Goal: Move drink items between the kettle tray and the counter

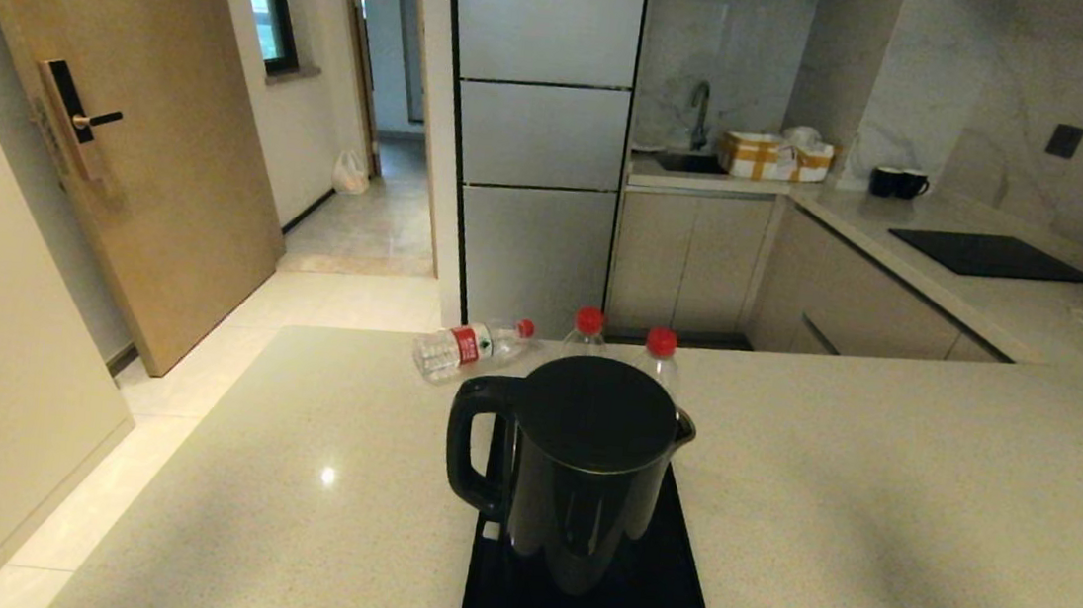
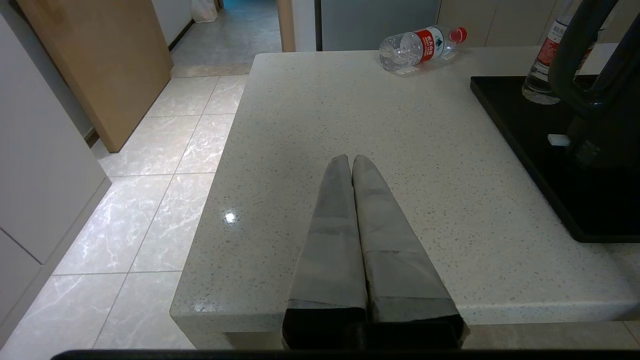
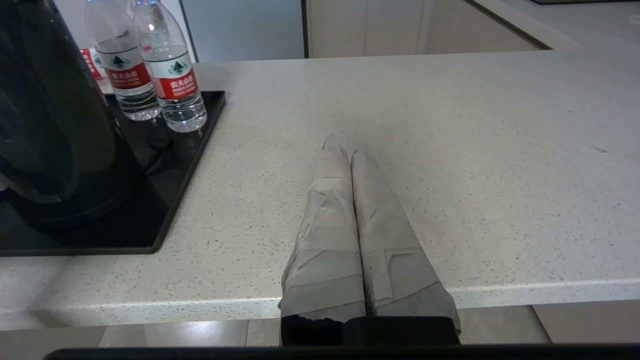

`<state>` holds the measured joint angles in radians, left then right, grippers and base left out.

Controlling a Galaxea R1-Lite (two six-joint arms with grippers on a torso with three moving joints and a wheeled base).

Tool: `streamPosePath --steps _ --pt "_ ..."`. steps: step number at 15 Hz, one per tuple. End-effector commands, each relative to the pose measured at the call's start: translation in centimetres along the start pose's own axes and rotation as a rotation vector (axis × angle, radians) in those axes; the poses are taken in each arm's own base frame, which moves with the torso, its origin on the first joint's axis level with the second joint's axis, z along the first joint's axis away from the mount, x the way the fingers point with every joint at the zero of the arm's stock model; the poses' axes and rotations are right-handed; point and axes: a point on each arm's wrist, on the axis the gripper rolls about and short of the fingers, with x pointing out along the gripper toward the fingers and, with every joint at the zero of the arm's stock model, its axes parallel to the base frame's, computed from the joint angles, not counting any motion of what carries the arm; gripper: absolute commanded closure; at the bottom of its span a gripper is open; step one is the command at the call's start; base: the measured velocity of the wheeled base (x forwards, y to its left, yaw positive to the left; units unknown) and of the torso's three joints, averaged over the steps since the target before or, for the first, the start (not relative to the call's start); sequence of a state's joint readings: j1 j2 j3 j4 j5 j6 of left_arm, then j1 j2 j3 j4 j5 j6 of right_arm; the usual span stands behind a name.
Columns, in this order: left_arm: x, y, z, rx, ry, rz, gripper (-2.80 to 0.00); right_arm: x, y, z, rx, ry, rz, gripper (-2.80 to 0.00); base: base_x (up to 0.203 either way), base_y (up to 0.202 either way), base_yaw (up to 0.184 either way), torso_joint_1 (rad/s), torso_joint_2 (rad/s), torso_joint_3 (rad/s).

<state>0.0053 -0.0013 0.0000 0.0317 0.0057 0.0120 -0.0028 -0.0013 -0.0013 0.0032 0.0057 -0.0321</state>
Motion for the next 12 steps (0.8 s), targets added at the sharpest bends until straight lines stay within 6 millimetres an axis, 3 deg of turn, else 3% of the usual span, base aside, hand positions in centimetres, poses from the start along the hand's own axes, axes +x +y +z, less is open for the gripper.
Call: streamPosePath --steps 1,12 --pt "0.01 0.00 0.00 0.000 0.002 0.001 0.00 0.02 0.00 -0.03 -0.002 0.002 0.002 0.00 0.000 0.000 0.000 0.000 0.00 0.000" --pt "0.01 0.00 0.00 0.003 0.002 0.001 0.00 0.02 0.00 0.00 0.028 -0.001 -0.001 0.00 0.000 0.000 0.000 0.000 0.00 0.000"
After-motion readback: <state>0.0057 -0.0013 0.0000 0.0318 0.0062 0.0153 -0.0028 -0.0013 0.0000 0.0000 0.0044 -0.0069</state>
